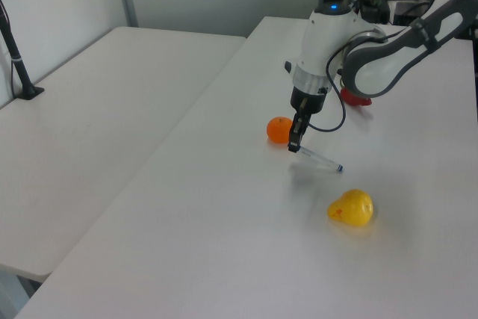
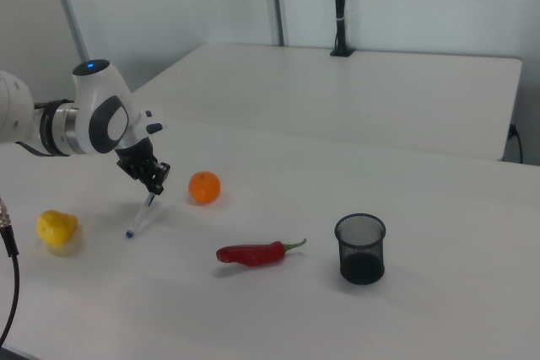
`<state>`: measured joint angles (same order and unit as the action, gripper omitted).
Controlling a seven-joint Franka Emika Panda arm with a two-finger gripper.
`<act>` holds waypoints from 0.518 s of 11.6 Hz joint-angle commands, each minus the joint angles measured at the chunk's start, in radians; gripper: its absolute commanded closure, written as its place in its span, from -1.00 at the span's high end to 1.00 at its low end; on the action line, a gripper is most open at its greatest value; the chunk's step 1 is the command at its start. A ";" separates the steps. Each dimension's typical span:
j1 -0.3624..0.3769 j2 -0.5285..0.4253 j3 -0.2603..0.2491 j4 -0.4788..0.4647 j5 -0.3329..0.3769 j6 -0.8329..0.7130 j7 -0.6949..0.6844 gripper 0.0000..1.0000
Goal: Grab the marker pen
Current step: 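Lower the marker onto the table and open the gripper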
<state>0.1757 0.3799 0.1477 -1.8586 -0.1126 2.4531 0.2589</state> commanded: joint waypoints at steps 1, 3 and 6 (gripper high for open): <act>0.011 0.016 0.000 -0.019 -0.082 0.032 0.025 -0.88; 0.015 0.025 0.000 -0.017 -0.090 0.030 0.026 -0.50; 0.010 0.022 0.000 -0.010 -0.087 0.029 0.028 0.41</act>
<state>0.1809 0.4102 0.1514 -1.8601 -0.1801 2.4548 0.2608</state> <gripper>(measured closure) 0.687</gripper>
